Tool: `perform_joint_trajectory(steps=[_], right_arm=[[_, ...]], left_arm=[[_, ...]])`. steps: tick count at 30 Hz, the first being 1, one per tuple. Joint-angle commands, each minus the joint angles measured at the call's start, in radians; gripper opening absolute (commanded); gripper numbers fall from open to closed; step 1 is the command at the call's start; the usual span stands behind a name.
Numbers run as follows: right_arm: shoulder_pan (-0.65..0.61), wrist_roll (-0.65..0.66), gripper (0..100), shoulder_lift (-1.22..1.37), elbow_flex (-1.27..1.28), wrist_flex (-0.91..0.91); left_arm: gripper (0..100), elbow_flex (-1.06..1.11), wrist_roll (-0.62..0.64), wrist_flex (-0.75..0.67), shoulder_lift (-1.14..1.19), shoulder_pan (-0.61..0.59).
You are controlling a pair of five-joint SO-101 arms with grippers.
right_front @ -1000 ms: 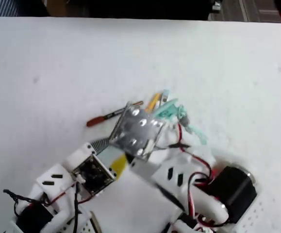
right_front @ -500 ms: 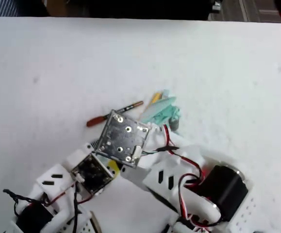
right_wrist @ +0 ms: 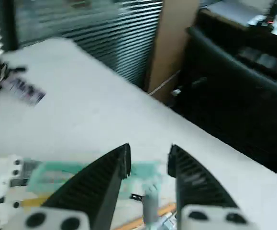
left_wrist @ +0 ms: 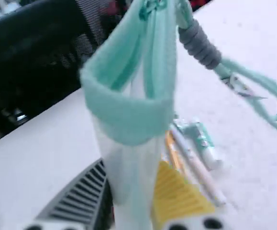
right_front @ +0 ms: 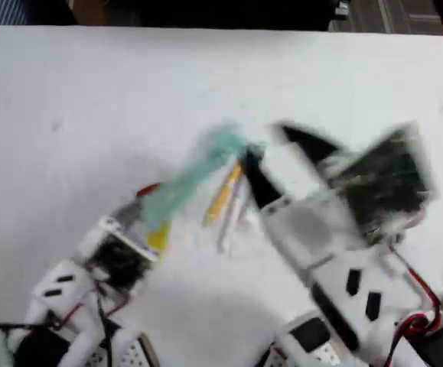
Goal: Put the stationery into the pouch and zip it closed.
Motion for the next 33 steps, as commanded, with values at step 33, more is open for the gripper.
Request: perform_joint_trajectory(steps=[33], right_arm=[[-0.162,0.583,17.3,0.86,0.539,-0.63]], left_arm=[[2,0.063,0.493,-0.275,-0.012,-1.023]])
